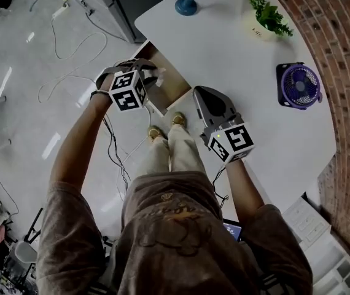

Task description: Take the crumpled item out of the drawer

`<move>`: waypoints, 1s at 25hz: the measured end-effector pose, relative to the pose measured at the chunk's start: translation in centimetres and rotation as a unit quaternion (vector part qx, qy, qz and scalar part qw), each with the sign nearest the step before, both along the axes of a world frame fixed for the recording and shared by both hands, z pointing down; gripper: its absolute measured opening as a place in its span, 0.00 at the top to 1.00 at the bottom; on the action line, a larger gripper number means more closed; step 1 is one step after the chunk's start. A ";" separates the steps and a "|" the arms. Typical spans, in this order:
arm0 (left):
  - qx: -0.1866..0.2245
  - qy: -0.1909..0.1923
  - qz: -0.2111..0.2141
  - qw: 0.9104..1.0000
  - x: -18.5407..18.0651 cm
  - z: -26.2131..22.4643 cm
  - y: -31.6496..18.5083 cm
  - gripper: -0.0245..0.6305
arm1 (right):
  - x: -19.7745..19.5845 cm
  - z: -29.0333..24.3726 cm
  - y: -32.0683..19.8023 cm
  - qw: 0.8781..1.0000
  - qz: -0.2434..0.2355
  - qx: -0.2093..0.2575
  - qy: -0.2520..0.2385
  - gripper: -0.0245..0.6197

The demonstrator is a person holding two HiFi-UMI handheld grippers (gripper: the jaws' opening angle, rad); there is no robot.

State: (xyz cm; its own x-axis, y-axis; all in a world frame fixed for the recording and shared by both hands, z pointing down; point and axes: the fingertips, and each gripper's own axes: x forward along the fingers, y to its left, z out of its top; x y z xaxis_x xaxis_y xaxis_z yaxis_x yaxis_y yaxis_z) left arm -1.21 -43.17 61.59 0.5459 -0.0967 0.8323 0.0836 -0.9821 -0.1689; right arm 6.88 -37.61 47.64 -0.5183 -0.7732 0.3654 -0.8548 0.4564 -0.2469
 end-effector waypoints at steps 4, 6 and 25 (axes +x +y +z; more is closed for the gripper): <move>0.018 0.031 -0.027 0.999 -0.3 -5.2 -0.4 0.77 | 0.7 -2.7 -0.7 1.000 -0.008 0.018 0.013 0.97; 0.028 0.049 -0.038 0.998 -0.2 -7.9 -0.4 0.77 | 1.1 -4.1 -1.1 0.999 -0.011 0.026 0.018 0.97; 0.020 0.252 -0.208 0.945 -1.2 -26.4 1.7 0.77 | 1.1 -13.1 -1.8 0.994 -0.048 0.089 0.033 0.97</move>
State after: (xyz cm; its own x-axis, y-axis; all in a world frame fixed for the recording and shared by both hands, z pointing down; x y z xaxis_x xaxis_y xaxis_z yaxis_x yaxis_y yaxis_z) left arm -2.37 -41.43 35.22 0.7802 -0.4155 0.4676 -0.4085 -0.9045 -0.1222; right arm 7.96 -39.41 34.54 -0.5722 -0.7769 0.2627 -0.8169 0.5681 -0.0996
